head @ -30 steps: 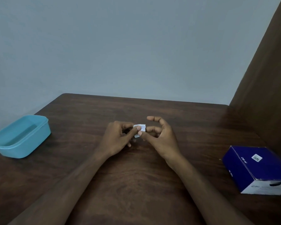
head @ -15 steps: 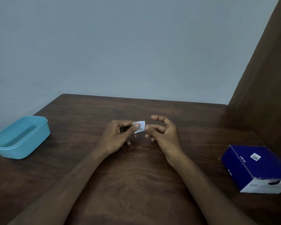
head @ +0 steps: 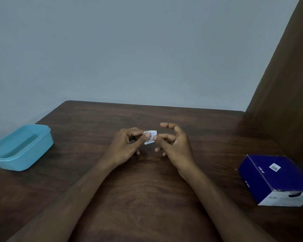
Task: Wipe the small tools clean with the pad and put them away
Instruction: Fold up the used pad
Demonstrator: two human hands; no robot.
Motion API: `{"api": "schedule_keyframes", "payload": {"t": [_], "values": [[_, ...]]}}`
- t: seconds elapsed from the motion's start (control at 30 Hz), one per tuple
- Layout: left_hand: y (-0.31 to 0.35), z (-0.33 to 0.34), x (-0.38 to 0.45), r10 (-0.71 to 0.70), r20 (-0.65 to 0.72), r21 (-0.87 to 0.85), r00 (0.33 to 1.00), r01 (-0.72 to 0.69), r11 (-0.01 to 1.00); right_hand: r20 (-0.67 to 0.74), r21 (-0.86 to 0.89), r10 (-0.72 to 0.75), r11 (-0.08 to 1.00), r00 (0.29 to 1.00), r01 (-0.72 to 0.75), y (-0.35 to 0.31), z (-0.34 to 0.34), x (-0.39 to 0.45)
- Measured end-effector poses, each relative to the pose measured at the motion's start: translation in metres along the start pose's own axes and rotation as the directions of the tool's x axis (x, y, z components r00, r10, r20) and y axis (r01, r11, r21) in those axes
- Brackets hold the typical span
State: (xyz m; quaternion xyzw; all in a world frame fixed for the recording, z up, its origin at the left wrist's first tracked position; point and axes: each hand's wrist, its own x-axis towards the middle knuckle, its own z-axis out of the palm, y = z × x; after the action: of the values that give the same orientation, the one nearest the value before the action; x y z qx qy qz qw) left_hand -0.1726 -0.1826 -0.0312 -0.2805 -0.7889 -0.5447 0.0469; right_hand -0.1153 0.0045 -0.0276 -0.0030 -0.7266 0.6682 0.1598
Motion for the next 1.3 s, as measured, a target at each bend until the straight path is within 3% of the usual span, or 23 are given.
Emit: {"api": "schedule_keyframes", "payload": {"t": [0.33,0.57,0.87,1.17,1.3], "values": [[0.0,0.001,-0.001,0.004,-0.04,-0.038,0.999,-0.005,0.999,-0.147,-0.117,-0.101,0.99,0.984,0.084,0.004,-0.001,0.002],[0.003,0.001,-0.002,0.017,-0.045,0.01,0.999,-0.017,1.0,-0.041,-0.102,-0.068,0.993,0.997,0.063,0.003,0.001,0.0],[0.008,0.0,-0.003,0.005,-0.059,0.015,0.998,-0.004,1.0,-0.182,-0.173,-0.128,0.98,0.975,0.096,0.003,-0.003,0.0],[0.009,0.001,-0.005,0.005,-0.017,0.098,1.0,-0.004,0.995,0.005,-0.079,0.012,0.997,1.0,-0.012,0.007,0.002,0.001],[0.007,0.001,-0.004,-0.051,-0.029,-0.001,0.998,0.051,0.999,0.008,0.013,0.058,0.998,0.998,-0.059,0.009,-0.001,0.004]]}}
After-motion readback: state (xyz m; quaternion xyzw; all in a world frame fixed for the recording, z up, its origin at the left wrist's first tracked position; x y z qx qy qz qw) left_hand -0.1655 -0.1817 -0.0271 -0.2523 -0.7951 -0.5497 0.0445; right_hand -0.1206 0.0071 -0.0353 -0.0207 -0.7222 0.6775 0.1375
